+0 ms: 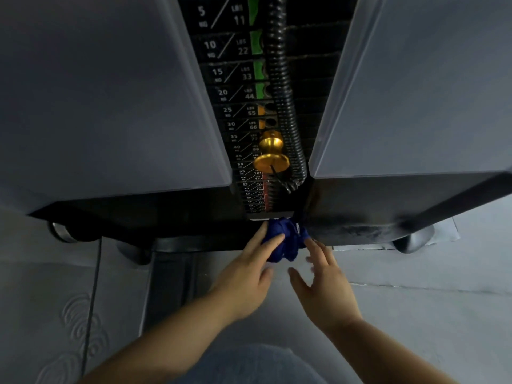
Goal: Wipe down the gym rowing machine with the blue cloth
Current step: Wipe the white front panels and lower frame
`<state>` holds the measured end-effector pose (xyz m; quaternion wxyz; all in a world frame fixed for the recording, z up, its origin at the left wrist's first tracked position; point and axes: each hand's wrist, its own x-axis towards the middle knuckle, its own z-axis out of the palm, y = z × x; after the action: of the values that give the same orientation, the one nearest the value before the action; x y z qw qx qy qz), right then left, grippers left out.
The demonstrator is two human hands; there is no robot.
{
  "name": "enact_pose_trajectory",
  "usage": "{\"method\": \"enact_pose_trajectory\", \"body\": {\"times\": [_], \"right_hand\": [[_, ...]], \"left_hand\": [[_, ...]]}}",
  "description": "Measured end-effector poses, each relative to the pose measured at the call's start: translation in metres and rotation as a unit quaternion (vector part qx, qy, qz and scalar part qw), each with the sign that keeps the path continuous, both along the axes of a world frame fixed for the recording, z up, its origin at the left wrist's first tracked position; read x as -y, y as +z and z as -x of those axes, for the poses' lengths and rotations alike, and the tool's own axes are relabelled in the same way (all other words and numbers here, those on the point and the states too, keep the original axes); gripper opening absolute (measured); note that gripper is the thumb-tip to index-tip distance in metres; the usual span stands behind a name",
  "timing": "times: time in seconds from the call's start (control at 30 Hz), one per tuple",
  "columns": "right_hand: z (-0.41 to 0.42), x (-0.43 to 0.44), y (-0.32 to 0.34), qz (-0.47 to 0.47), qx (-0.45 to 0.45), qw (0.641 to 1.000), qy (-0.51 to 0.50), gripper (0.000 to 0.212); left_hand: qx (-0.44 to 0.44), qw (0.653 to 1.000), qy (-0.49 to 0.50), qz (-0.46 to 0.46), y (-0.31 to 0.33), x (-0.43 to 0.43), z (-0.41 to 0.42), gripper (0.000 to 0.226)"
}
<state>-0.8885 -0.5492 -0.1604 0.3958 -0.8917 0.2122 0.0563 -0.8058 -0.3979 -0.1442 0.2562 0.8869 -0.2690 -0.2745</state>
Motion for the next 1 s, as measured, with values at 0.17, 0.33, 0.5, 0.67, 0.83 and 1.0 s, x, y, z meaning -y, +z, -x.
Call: {"method": "enact_pose_trajectory", "body": {"times": [0.17,0.33,0.5,0.67,0.83,1.0], "right_hand": [[-0.034,-0.039,-0.005,-0.162,0.026,0.972,-0.166,0.077],[-0.062,-0.045,-0.004,-0.182,0.035,0.949,-0.254,0.038],[-0.055,-0.030,-0.002,-0.169,0.031,0.947,-0.270,0.018],[-0.036,-0.012,-0.008,-0.124,0.030,0.955,-0.268,0.018],[-0.023,0.001,-0.006,-0.404,0.044,0.837,-0.367,0.022],[-0.016,0.041,-0.005,-0.187,0.065,0.892,-0.407,0.023]], "left_hand": [[-0.222,0.918,0.242,0.222,-0.003,-0.014,0.004,0.074],[-0.211,0.913,0.263,0.230,-0.005,-0.005,-0.009,0.070],[-0.152,0.950,0.217,0.163,-0.012,0.011,-0.007,0.072],[-0.060,0.987,0.121,0.082,-0.016,0.005,0.000,0.069],[-0.212,0.969,0.060,0.110,-0.015,0.030,-0.006,0.078],[0.049,0.998,-0.024,0.007,-0.005,0.022,-0.026,0.053]]}}
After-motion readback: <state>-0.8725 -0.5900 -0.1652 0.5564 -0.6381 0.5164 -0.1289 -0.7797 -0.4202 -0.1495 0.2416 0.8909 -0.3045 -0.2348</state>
